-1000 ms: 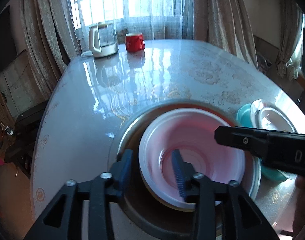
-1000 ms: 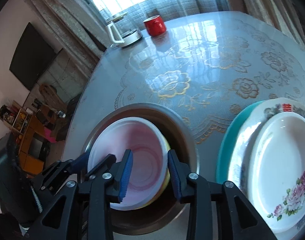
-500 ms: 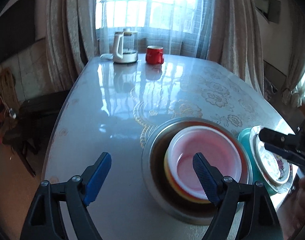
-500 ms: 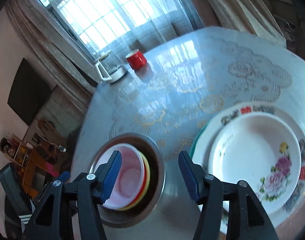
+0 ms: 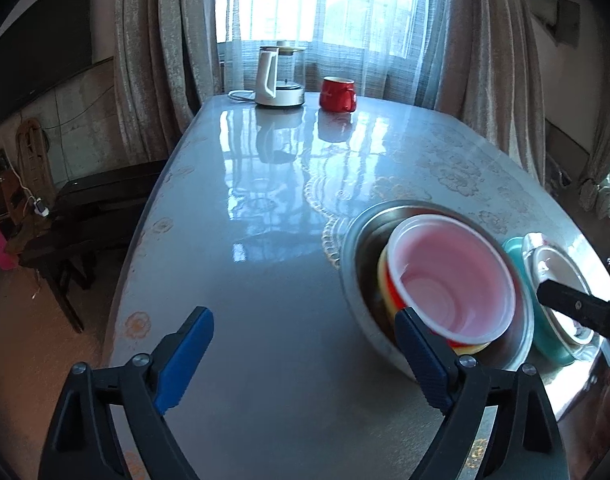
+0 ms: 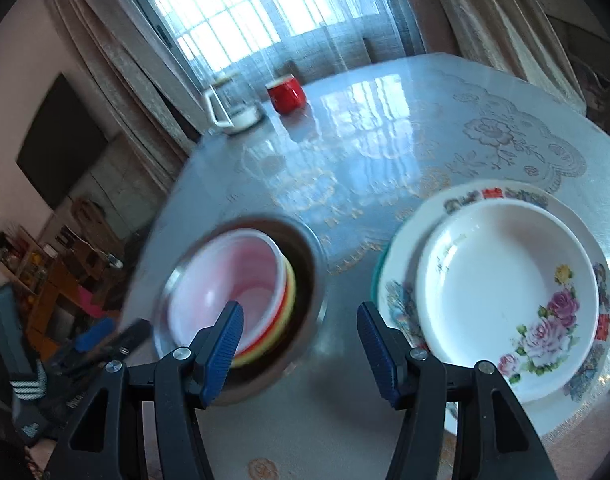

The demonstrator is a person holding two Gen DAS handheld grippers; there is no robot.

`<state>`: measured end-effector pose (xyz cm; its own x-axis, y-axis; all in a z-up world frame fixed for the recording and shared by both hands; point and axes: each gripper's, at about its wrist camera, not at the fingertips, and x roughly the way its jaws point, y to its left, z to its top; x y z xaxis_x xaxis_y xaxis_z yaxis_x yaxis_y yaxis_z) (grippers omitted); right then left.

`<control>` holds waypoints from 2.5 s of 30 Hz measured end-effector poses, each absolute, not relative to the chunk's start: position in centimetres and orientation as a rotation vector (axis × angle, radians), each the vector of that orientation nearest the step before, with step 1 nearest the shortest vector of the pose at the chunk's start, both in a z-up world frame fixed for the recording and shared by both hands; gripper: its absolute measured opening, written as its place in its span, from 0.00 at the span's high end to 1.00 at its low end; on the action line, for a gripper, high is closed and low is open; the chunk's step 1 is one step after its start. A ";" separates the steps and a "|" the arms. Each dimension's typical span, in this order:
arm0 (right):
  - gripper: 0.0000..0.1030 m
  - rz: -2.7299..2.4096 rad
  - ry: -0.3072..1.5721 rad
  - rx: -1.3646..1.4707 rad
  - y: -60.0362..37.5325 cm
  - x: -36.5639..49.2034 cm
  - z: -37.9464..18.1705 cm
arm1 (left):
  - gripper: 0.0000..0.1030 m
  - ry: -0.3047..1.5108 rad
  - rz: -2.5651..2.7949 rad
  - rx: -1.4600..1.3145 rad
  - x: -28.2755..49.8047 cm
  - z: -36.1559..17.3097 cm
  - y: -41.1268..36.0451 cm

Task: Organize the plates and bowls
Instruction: 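Move both grippers to the rim of the steel bowl, then close both grippers on the steel bowl rim and lift it, then carry the nested bowls with both grippers over the plate stack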

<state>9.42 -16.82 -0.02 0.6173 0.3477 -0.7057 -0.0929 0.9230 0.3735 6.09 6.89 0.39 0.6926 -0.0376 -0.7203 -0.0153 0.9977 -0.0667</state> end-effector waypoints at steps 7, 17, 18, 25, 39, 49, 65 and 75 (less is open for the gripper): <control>0.42 0.245 0.944 0.349 -16.5 9.1 -1.2 | 0.05 0.842 -0.005 -0.080 6.0 -0.2 7.3; 0.42 0.205 1.061 0.388 -15.5 9.8 -2.4 | 0.01 0.871 -0.039 -0.092 6.4 -0.3 7.8; 0.42 0.212 1.076 0.380 -15.3 9.9 -2.5 | 0.01 0.876 -0.043 -0.097 6.5 -0.3 7.8; 0.47 0.233 1.121 0.442 -15.1 10.4 -3.6 | 0.14 0.875 -0.075 -0.129 6.7 -0.3 8.1; 0.64 0.239 1.143 0.437 -14.7 12.2 -4.0 | 0.50 0.883 -0.171 -0.113 7.5 0.5 7.5; 0.64 0.231 1.172 0.449 -14.9 12.3 -4.3 | 0.65 1.097 -0.335 -0.173 10.7 0.1 7.3; 0.70 0.288 1.110 0.414 -14.7 12.4 -4.6 | 0.73 1.133 -0.341 -0.096 10.5 -1.2 4.2; 0.82 0.316 1.079 0.395 -14.4 12.1 -4.4 | 0.73 0.983 -0.257 -0.104 8.2 -1.2 3.8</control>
<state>12.11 -14.37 -4.41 0.4389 0.4358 -0.7858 -0.0572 0.8863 0.4596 8.23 3.83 -1.20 0.5275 -0.2617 -0.8082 0.1678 0.9647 -0.2029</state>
